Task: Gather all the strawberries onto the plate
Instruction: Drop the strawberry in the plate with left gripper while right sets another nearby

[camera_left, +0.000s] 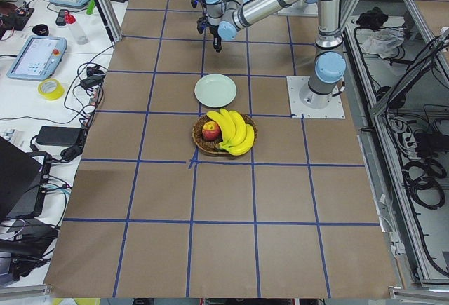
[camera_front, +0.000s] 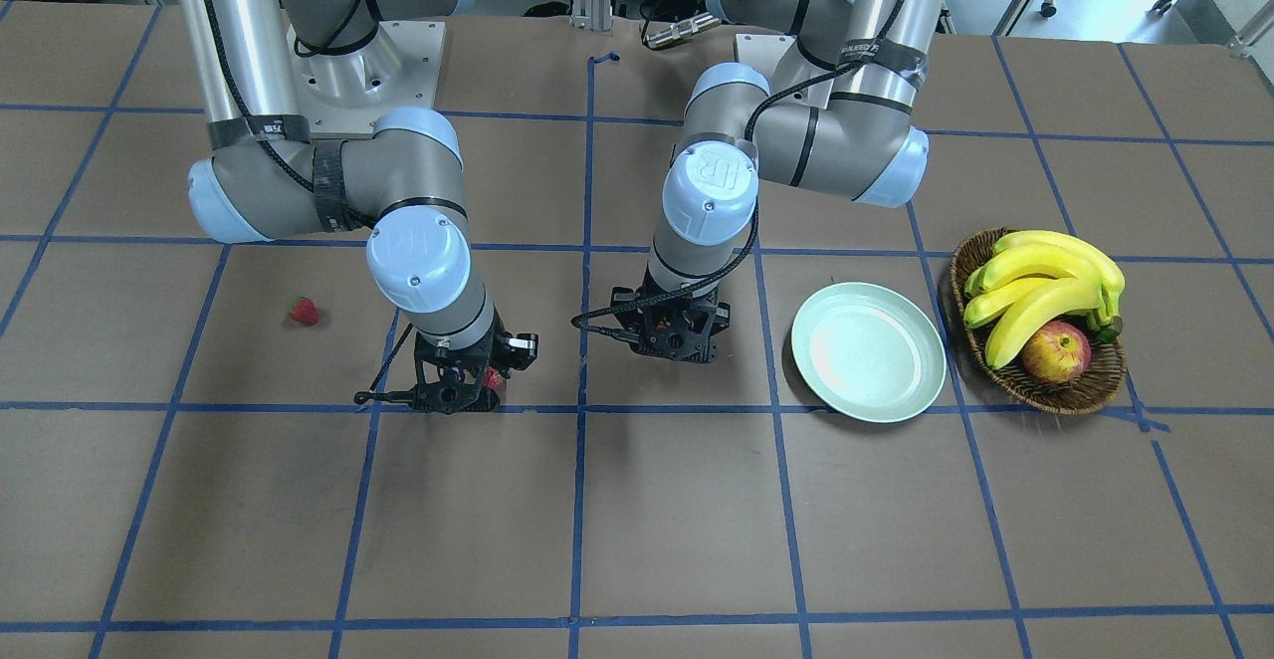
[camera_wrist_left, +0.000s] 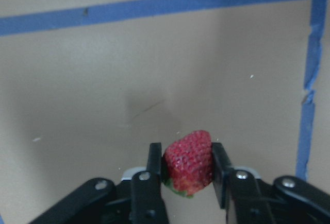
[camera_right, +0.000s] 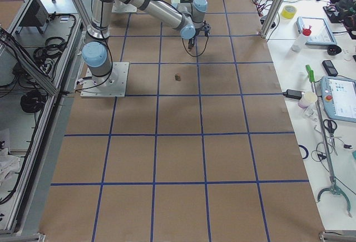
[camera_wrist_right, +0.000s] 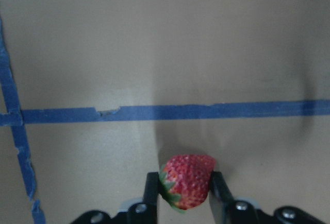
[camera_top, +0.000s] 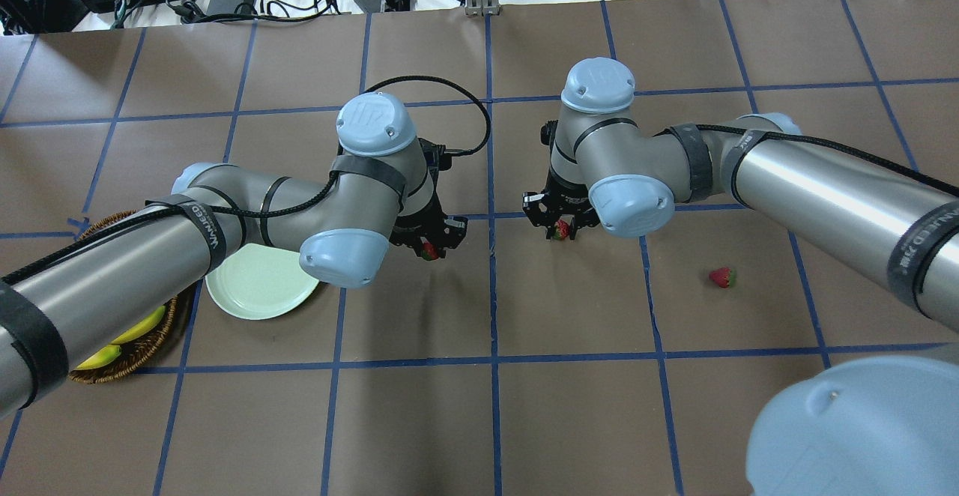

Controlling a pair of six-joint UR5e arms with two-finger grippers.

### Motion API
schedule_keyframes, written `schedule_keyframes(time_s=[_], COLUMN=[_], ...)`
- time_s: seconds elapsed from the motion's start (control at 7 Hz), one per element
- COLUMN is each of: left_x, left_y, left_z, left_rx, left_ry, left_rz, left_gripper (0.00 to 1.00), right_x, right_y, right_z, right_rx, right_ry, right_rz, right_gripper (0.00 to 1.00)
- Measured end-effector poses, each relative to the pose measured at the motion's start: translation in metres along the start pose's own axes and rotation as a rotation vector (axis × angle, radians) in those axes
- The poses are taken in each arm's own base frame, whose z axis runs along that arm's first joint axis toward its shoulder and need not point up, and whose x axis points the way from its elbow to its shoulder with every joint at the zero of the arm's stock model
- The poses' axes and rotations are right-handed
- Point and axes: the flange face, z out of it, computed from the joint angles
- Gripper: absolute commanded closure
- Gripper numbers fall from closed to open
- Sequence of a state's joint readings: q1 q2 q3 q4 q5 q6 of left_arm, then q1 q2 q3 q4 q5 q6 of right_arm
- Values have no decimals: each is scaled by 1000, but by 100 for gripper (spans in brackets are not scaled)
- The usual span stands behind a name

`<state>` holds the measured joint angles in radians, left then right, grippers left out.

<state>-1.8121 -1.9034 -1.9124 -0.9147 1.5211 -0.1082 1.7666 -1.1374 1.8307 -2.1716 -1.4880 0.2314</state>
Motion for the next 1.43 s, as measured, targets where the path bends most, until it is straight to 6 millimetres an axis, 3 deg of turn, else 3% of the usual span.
schedule_keyframes(time_s=[0.29, 0.43, 0.71, 1.0, 1.14, 1.29, 1.43], left_x=[-75, -112, -174, -224, -233, -239, -241], left_y=[-22, -24, -20, -2, 5, 10, 12], left_z=[-30, -37, -40, -19, -9, -3, 0], left_rx=[17, 14, -9, -55, -67, -79, -85], left_ry=[-20, -35, -87, -77, -72, -70, -69], left_rz=[1, 13, 30, 29, 24, 19, 16], left_gripper=[100, 100, 100, 100, 48, 32, 22], right_x=[-10, -26, -80, -145, -161, -166, -169], right_y=[-5, -5, 9, 36, 41, 45, 46], right_z=[-17, -27, -40, -18, -6, 1, -1], right_rx=[24, 31, 34, -1, -17, -27, -23], right_ry=[-37, -73, -130, -178, -187, -187, -188], right_rz=[6, 13, 25, 3, -5, -5, 2], right_gripper=[70, 69, 68, 56, 21, 0, 0])
